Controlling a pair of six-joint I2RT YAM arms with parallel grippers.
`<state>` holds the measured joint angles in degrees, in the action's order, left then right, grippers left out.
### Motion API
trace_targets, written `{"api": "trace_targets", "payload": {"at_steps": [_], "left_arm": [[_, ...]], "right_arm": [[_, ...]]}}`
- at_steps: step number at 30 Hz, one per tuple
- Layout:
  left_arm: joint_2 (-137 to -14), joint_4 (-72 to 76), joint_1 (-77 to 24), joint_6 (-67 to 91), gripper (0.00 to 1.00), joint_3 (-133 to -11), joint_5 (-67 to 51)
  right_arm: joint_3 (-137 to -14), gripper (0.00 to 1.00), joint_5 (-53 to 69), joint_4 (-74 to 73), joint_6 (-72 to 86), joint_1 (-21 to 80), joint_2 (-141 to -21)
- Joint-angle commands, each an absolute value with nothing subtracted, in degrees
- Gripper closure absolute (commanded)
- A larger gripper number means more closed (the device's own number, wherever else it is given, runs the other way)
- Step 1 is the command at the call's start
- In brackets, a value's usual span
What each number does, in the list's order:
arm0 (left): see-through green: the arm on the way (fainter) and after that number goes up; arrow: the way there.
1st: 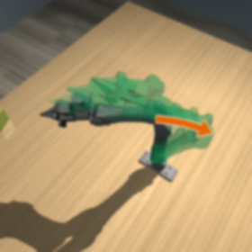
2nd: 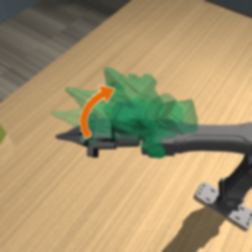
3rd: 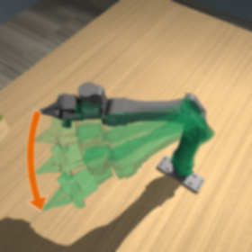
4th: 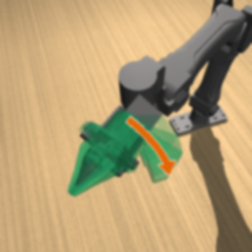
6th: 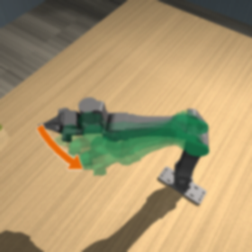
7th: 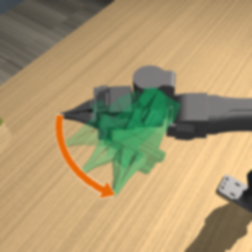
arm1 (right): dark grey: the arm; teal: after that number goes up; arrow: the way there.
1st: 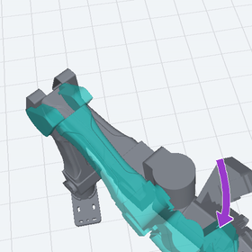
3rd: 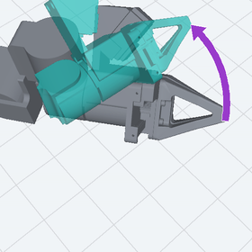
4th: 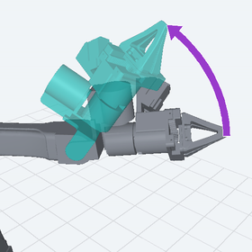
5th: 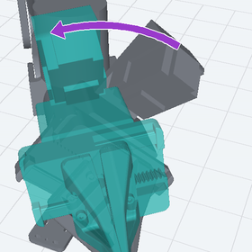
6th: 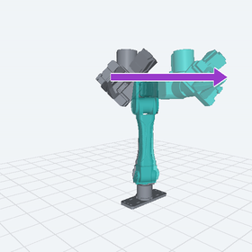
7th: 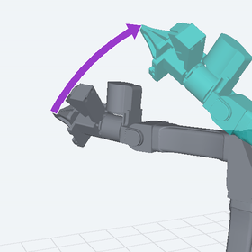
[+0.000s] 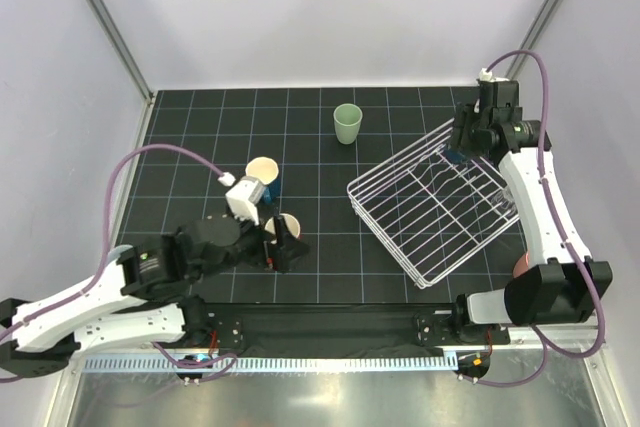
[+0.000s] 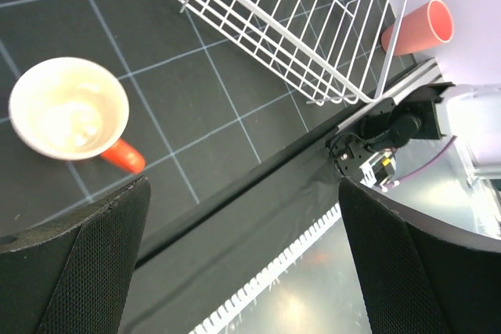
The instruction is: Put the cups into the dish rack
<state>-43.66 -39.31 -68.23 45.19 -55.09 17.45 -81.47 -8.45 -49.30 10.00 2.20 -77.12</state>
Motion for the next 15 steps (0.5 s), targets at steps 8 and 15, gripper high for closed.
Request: {"api": "trace_targets", "payload": {"at_steps": [8,15], "left_arm": [[-36.8,-52.6,-68.1,46.1,0.00,-59.4,22.1],[-37.1,-54.2,-68.1,43.9,0.00,-58.5,23.2]], "right_arm": [[-77.8,0.96,-19.3,-37.7,-14.3,-3.2,-75.9],[-75.6,0.96,-18.0,-36.6,-23.4,-7.2,-78.0]]}}
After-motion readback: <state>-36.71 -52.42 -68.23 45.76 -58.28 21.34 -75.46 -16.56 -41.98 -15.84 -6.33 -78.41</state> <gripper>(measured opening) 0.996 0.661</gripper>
